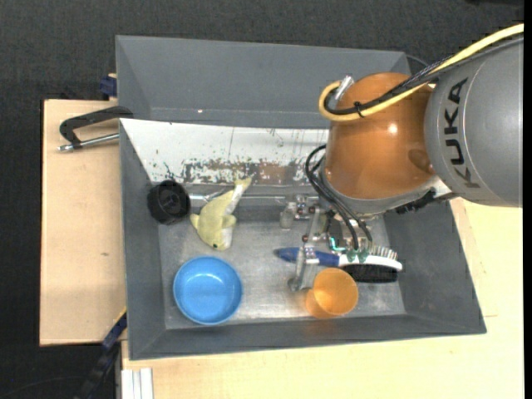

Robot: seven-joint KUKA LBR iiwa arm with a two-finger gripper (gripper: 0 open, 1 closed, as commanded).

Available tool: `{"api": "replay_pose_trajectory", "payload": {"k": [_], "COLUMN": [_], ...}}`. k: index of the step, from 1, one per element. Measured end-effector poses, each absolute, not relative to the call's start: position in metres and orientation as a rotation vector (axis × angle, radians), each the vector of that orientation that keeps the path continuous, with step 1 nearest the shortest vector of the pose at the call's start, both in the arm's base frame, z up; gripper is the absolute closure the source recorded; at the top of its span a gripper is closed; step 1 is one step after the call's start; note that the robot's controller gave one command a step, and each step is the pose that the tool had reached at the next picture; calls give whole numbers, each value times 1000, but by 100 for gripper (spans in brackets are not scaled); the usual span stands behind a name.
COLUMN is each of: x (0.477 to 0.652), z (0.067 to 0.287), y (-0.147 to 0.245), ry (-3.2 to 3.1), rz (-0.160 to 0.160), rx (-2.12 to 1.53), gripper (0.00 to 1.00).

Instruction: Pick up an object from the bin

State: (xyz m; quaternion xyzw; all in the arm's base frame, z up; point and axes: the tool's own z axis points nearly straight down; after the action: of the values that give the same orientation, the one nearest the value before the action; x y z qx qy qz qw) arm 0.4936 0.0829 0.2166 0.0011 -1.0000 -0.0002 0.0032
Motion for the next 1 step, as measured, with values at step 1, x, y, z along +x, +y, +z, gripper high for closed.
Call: {"api": "replay_pose_trajectory", "payload": {"k": [1], "x": [503], "z": [144], "y": [41], "ry": [-3132], "rz": [2], "rx": [-125], "gripper": [0]}}
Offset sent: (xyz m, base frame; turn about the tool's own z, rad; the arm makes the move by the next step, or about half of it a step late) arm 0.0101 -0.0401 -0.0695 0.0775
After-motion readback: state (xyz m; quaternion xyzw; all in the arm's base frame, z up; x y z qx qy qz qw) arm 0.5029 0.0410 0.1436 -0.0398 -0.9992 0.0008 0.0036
